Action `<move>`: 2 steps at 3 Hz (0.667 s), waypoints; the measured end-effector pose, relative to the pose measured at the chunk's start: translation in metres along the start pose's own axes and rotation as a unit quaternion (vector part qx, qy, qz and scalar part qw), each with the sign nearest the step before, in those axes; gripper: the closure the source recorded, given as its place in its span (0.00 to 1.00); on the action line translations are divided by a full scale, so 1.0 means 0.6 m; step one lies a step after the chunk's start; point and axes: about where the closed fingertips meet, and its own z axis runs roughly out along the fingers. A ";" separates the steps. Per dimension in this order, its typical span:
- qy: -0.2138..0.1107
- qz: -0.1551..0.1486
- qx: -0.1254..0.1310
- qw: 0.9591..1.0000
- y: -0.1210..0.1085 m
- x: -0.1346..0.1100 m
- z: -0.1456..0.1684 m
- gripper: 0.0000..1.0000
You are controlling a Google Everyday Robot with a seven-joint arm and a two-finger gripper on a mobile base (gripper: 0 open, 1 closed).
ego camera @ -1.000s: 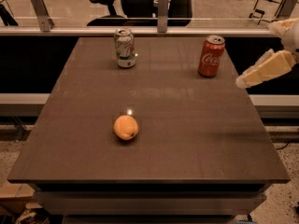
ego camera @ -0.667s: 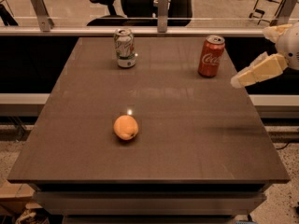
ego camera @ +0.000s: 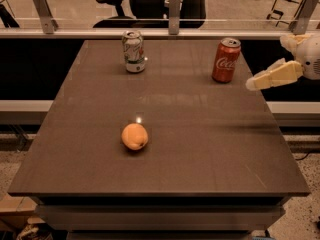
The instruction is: Move coke can near orange
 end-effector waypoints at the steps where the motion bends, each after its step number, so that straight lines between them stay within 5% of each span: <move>1: -0.023 0.017 -0.001 1.000 -0.023 0.007 0.015 0.00; 2: -0.039 0.021 -0.009 0.999 -0.028 0.005 0.033 0.00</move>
Offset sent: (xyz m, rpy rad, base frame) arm 0.0339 -0.0006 -0.0134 0.1232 -0.0320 0.0133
